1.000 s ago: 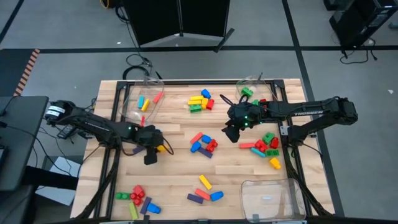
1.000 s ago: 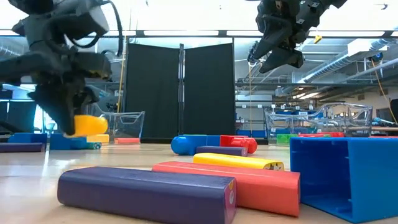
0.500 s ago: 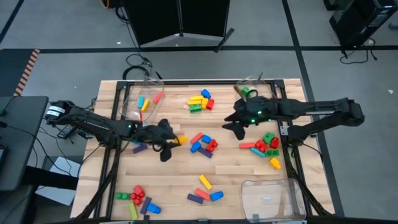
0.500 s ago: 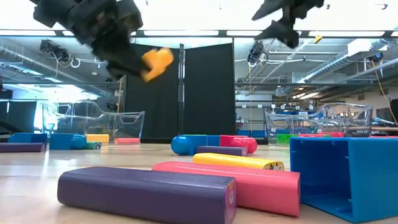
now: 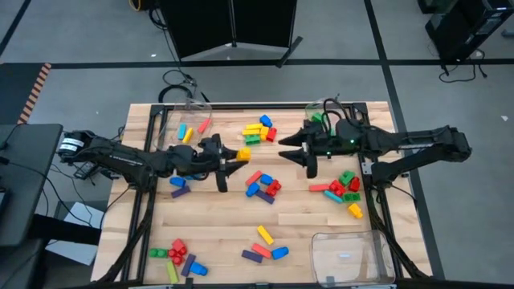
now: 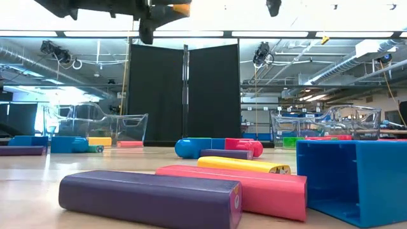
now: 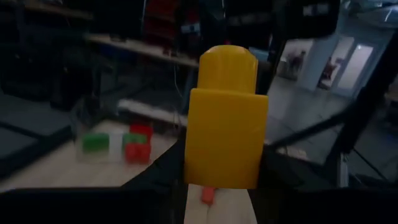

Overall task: Sort blocks by size
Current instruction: Put the yellow 1 stud game piece into the bottom transparent bin

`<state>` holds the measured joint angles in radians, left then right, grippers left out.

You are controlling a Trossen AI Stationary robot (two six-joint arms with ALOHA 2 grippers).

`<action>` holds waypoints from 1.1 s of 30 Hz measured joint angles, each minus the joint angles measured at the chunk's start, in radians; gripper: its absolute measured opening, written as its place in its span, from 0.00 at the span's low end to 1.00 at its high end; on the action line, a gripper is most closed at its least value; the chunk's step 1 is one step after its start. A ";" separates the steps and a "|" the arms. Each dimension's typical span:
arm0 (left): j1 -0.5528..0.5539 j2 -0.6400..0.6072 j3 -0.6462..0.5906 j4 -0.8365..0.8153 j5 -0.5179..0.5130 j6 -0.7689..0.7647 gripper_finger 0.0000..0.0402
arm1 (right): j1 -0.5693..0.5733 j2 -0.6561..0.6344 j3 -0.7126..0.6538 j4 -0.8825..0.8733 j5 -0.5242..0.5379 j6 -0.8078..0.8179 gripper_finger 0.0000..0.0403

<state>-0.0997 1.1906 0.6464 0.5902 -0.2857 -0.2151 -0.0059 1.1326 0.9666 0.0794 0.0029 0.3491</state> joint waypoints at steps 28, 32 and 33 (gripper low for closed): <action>0.001 0.402 0.464 -0.032 0.063 0.111 0.34 | 0.038 0.093 0.000 0.107 0.026 -0.207 0.69; 0.003 0.403 0.464 -0.032 0.062 0.111 0.34 | 0.042 0.093 0.000 0.096 0.020 -0.206 0.53; 0.005 0.404 0.463 -0.031 0.062 0.111 0.34 | 0.043 0.093 0.000 0.093 0.020 -0.204 0.49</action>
<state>-0.0951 1.5943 1.1095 0.5595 -0.2237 -0.1040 0.0376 1.2251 0.9668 0.1720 0.0231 0.1448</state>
